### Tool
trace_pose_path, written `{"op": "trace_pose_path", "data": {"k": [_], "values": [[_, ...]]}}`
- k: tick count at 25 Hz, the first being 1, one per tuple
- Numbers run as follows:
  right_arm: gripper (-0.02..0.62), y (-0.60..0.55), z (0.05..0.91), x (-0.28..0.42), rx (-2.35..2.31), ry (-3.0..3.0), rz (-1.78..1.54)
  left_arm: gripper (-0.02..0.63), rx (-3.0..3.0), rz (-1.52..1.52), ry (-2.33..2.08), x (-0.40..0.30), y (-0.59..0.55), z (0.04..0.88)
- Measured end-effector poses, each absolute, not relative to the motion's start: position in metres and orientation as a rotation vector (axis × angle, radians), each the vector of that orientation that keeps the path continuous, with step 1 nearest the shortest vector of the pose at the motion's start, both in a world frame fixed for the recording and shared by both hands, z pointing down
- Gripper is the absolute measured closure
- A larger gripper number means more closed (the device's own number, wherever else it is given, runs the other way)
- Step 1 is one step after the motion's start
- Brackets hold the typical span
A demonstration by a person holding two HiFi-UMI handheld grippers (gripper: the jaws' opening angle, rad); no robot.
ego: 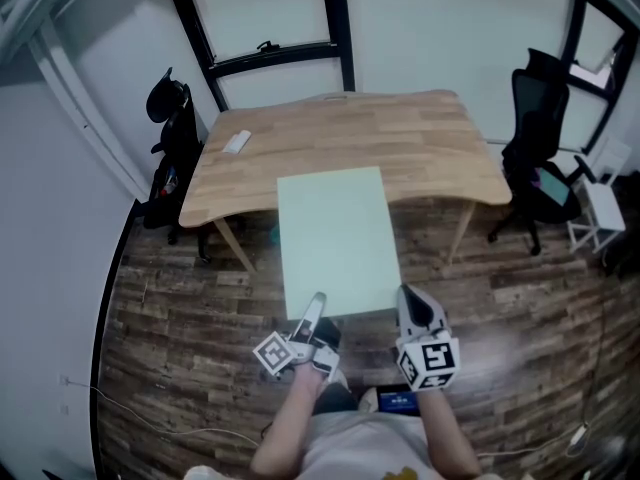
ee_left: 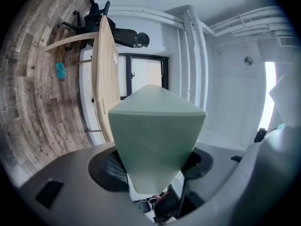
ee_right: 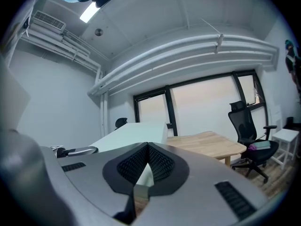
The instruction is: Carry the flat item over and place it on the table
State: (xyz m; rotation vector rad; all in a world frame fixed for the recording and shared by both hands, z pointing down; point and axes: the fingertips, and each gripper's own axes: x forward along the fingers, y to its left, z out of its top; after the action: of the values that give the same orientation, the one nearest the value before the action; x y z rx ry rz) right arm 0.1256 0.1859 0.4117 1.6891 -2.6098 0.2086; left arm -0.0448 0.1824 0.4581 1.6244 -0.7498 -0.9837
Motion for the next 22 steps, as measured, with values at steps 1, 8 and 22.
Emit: {"op": "trace_pose_path", "data": {"k": [1,8,22], "values": [[0.597,0.185,0.413,0.127,1.690,-2.607,0.214,0.319,1.625,-0.979,-0.749,-0.044,0.181,0.459],[0.597,0.162,0.420,0.134,1.686,-2.595,0.229,0.319,1.614,-0.965,-0.750,-0.038,0.157,0.466],[0.597,0.057,0.431,0.120,1.705,-2.545,0.268,0.319,1.593,-0.949,-0.704,-0.049,0.047,0.480]]}}
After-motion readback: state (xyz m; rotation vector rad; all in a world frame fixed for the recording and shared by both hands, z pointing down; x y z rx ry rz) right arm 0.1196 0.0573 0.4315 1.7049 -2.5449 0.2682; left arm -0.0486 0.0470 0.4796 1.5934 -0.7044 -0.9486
